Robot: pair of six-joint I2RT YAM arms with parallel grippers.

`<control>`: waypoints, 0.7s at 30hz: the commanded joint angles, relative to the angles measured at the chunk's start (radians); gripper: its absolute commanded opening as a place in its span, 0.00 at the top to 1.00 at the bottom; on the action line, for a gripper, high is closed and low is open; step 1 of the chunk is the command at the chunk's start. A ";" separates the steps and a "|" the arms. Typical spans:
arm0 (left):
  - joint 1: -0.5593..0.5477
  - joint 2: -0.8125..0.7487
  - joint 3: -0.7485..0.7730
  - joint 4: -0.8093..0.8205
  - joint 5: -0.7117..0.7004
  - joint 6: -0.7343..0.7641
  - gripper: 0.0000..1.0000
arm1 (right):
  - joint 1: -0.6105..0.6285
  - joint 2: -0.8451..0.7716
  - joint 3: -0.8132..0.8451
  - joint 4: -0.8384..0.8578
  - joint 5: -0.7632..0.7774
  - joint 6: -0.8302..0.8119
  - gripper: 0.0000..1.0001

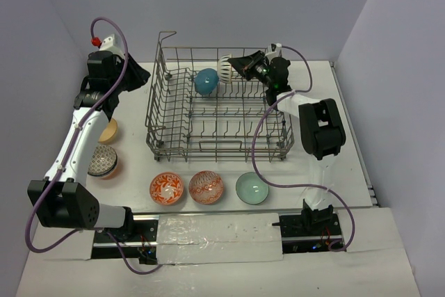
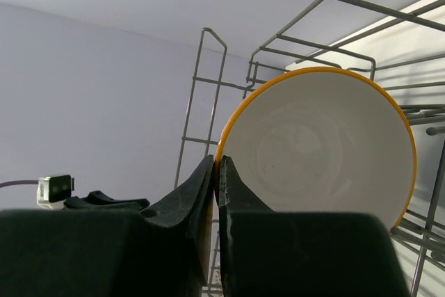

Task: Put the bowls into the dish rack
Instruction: Turn the bowl upside down over the dish rack.

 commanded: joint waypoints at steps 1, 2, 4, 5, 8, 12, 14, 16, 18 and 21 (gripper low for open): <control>0.004 -0.004 -0.009 0.045 0.019 -0.018 0.69 | -0.010 -0.046 -0.021 0.011 -0.054 0.028 1.00; 0.004 -0.004 -0.008 0.045 0.017 -0.018 0.69 | -0.011 -0.045 -0.020 0.014 -0.062 0.038 1.00; 0.004 -0.004 -0.009 0.046 0.019 -0.020 0.69 | -0.016 -0.045 -0.018 0.026 -0.070 0.058 1.00; 0.004 -0.004 -0.009 0.048 0.019 -0.020 0.69 | -0.017 -0.043 -0.018 0.026 -0.071 0.061 1.00; 0.004 -0.003 -0.008 0.046 0.022 -0.021 0.70 | -0.020 -0.042 -0.012 0.032 -0.080 0.071 1.00; 0.006 -0.003 -0.008 0.046 0.023 -0.020 0.70 | -0.023 -0.031 -0.003 0.031 -0.102 0.090 1.00; 0.006 -0.001 -0.009 0.048 0.025 -0.020 0.70 | -0.027 -0.031 -0.006 0.029 -0.111 0.096 1.00; 0.006 -0.001 -0.008 0.046 0.025 -0.020 0.70 | -0.030 -0.031 -0.011 0.027 -0.120 0.099 1.00; 0.006 -0.001 -0.008 0.048 0.026 -0.020 0.70 | -0.036 -0.037 -0.018 0.018 -0.126 0.093 1.00; 0.006 -0.001 -0.009 0.046 0.029 -0.021 0.70 | -0.040 -0.043 -0.017 0.001 -0.131 0.082 1.00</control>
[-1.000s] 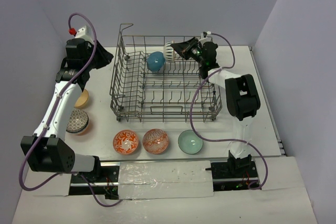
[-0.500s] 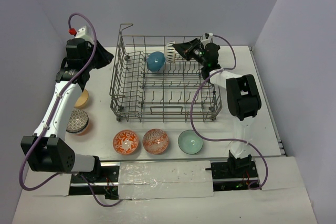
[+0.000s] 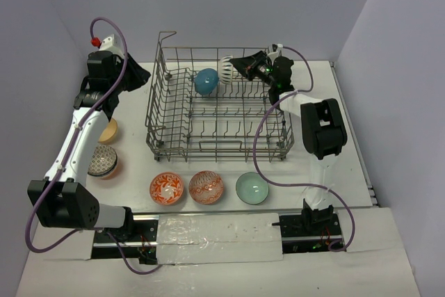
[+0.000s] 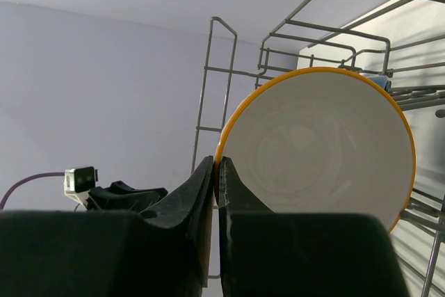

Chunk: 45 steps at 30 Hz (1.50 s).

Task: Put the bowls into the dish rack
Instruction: Turn the bowl upside down over the dish rack.

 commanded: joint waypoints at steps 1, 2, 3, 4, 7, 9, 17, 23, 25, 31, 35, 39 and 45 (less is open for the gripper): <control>0.005 -0.002 -0.009 0.048 0.023 -0.005 0.70 | -0.011 -0.043 -0.015 -0.014 -0.055 -0.005 1.00; 0.005 -0.002 -0.009 0.048 0.023 -0.005 0.70 | -0.011 -0.042 -0.014 -0.015 -0.058 -0.003 1.00; 0.005 -0.002 -0.009 0.048 0.023 -0.005 0.70 | -0.014 -0.040 -0.012 -0.015 -0.059 -0.003 1.00; 0.005 -0.002 -0.011 0.048 0.024 -0.005 0.70 | -0.014 -0.037 -0.012 -0.017 -0.059 -0.002 1.00; 0.005 0.000 -0.011 0.049 0.024 -0.005 0.70 | -0.017 -0.033 -0.017 -0.020 -0.059 -0.002 1.00; 0.005 0.000 -0.009 0.048 0.024 -0.005 0.70 | -0.019 -0.029 -0.020 -0.020 -0.062 -0.003 1.00; 0.006 0.000 -0.011 0.049 0.026 -0.005 0.70 | -0.020 -0.031 -0.034 -0.019 -0.073 -0.006 1.00; 0.005 0.000 -0.009 0.048 0.029 -0.005 0.70 | -0.025 -0.036 -0.037 -0.029 -0.093 -0.026 1.00; 0.006 0.000 -0.009 0.048 0.030 -0.005 0.70 | -0.025 -0.030 -0.037 -0.028 -0.102 -0.032 1.00; 0.006 0.000 -0.011 0.049 0.032 -0.005 0.70 | -0.026 -0.020 -0.043 -0.029 -0.119 -0.043 1.00; 0.006 0.000 -0.009 0.048 0.033 -0.005 0.70 | -0.028 -0.019 -0.044 -0.028 -0.136 -0.048 1.00; 0.006 0.001 -0.009 0.049 0.035 -0.006 0.70 | -0.032 -0.017 -0.046 -0.029 -0.154 -0.055 1.00; 0.005 0.003 -0.011 0.048 0.035 -0.006 0.70 | -0.040 -0.003 -0.037 -0.034 -0.188 -0.062 1.00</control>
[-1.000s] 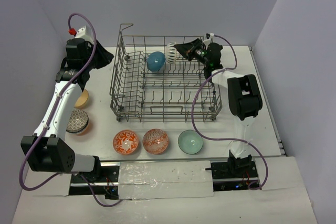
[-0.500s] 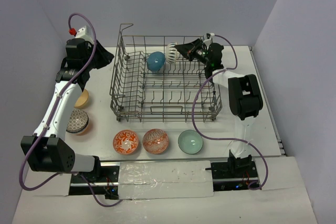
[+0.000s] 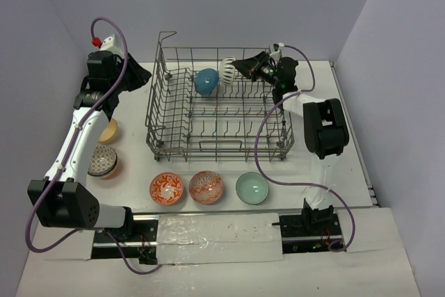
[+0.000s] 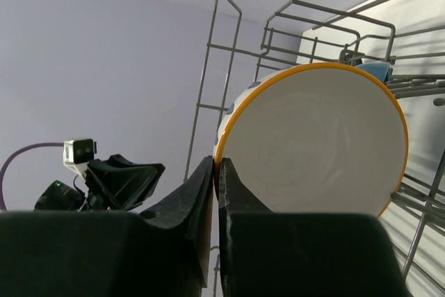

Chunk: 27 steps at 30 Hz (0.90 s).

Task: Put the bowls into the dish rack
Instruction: Turn the bowl upside down over the dish rack.

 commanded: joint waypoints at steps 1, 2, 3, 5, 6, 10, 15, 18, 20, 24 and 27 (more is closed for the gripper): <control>0.005 0.002 -0.008 0.044 0.018 -0.006 0.70 | -0.008 -0.003 -0.019 -0.066 -0.090 -0.037 1.00; 0.006 0.002 -0.008 0.044 0.018 -0.006 0.70 | -0.011 -0.001 -0.019 -0.067 -0.093 -0.039 1.00; 0.005 0.002 -0.008 0.046 0.018 -0.006 0.70 | -0.013 -0.003 -0.020 -0.074 -0.093 -0.041 1.00; 0.005 0.002 -0.008 0.044 0.020 -0.006 0.70 | -0.016 -0.005 -0.020 -0.081 -0.104 -0.051 1.00; 0.006 0.002 -0.008 0.044 0.020 -0.006 0.70 | -0.017 -0.008 -0.022 -0.086 -0.106 -0.056 1.00; 0.006 0.005 -0.009 0.046 0.021 -0.008 0.70 | -0.023 -0.009 -0.022 -0.106 -0.116 -0.073 1.00; 0.006 0.007 -0.008 0.046 0.021 -0.008 0.70 | -0.030 0.000 -0.008 -0.113 -0.139 -0.071 1.00; 0.006 0.008 -0.008 0.046 0.023 -0.008 0.70 | -0.031 0.011 0.021 -0.144 -0.156 -0.087 1.00; 0.006 0.010 -0.008 0.044 0.023 -0.008 0.70 | -0.031 0.014 0.049 -0.169 -0.165 -0.097 1.00; 0.006 0.010 -0.009 0.043 0.020 -0.008 0.70 | -0.033 0.028 0.087 -0.216 -0.187 -0.125 1.00; 0.006 0.010 -0.008 0.044 0.021 -0.008 0.70 | -0.033 0.034 0.112 -0.245 -0.201 -0.146 1.00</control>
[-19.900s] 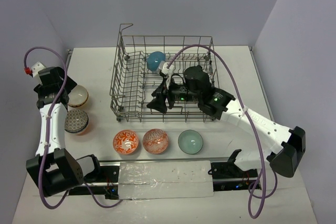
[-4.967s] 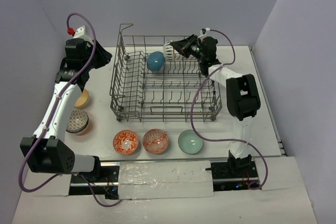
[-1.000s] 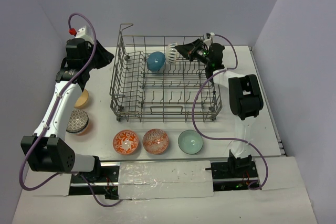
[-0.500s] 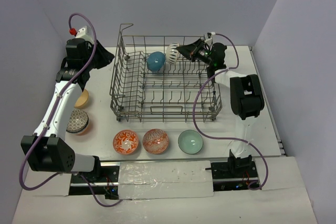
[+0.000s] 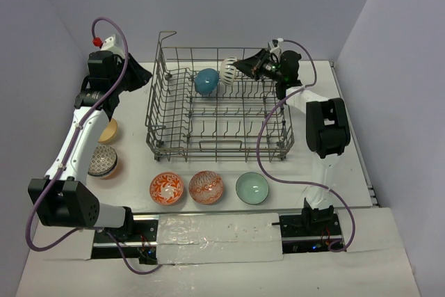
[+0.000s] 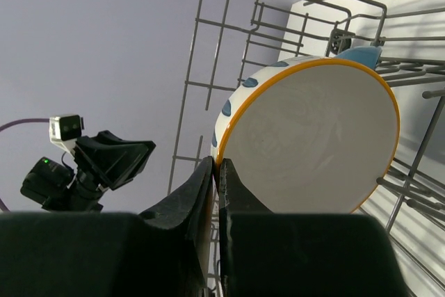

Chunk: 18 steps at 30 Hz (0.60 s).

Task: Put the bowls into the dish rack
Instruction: Turn the bowl upside down over the dish rack.

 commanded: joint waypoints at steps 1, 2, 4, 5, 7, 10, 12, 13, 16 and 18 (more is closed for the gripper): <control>0.006 0.004 -0.008 0.044 0.013 -0.008 0.70 | -0.005 0.032 0.042 -0.117 -0.077 -0.075 1.00; 0.005 0.005 -0.006 0.042 0.014 -0.008 0.70 | -0.006 0.034 0.057 -0.137 -0.080 -0.082 1.00; 0.006 0.005 -0.008 0.042 0.014 -0.008 0.70 | -0.005 0.046 0.076 -0.157 -0.096 -0.104 1.00; 0.006 0.005 -0.006 0.044 0.014 -0.008 0.70 | -0.008 0.052 0.090 -0.169 -0.100 -0.105 1.00; 0.006 0.005 -0.006 0.041 0.013 -0.006 0.70 | -0.009 0.066 0.099 -0.168 -0.111 -0.099 1.00; 0.006 0.007 -0.005 0.042 0.011 -0.006 0.70 | -0.009 0.078 0.111 -0.169 -0.136 -0.099 1.00; 0.006 0.007 -0.005 0.039 0.013 -0.006 0.70 | -0.014 0.089 0.119 -0.175 -0.159 -0.101 1.00; 0.006 0.007 -0.006 0.039 0.013 -0.006 0.70 | -0.016 0.094 0.128 -0.178 -0.168 -0.101 1.00; 0.006 0.008 -0.005 0.039 0.013 -0.006 0.70 | -0.026 0.110 0.151 -0.198 -0.202 -0.096 1.00; 0.006 0.008 -0.006 0.042 0.011 -0.006 0.70 | -0.034 0.127 0.169 -0.203 -0.229 -0.090 1.00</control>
